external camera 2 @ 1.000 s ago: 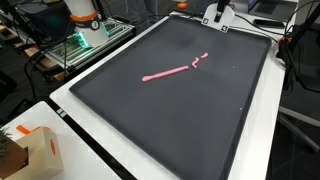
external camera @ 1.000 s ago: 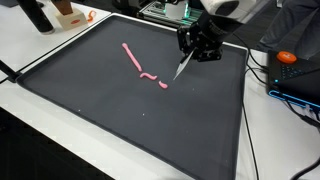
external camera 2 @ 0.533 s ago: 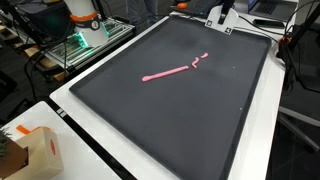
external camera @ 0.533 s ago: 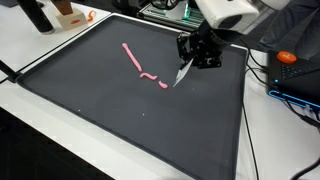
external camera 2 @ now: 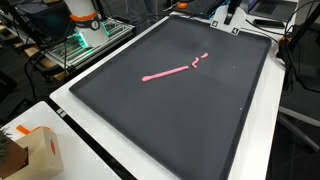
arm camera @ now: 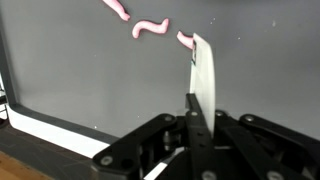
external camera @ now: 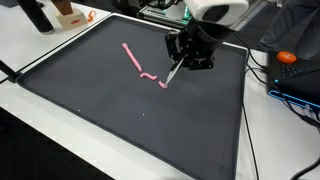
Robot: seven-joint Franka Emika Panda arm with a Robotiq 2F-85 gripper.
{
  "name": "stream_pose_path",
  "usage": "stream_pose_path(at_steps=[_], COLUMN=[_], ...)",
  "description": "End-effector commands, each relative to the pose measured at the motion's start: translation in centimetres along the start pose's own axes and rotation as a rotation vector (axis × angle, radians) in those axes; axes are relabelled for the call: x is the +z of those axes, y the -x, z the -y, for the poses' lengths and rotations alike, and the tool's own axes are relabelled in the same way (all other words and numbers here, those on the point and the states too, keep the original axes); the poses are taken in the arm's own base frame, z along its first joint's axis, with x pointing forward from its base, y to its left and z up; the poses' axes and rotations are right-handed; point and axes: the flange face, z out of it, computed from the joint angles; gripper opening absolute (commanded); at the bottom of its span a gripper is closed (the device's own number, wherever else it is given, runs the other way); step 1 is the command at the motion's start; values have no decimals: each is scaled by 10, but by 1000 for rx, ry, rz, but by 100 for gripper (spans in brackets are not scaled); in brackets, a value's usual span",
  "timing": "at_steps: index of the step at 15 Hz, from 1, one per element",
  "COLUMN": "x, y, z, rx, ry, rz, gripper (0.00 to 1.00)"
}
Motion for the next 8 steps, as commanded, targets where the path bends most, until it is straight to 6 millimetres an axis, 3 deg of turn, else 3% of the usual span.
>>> stream_pose_path(at_steps=[1, 8], x=[-1, 7], y=[-8, -15], z=[-16, -62], rx=[25, 103], ry=[-25, -79], rz=[20, 33], gripper=[1, 1])
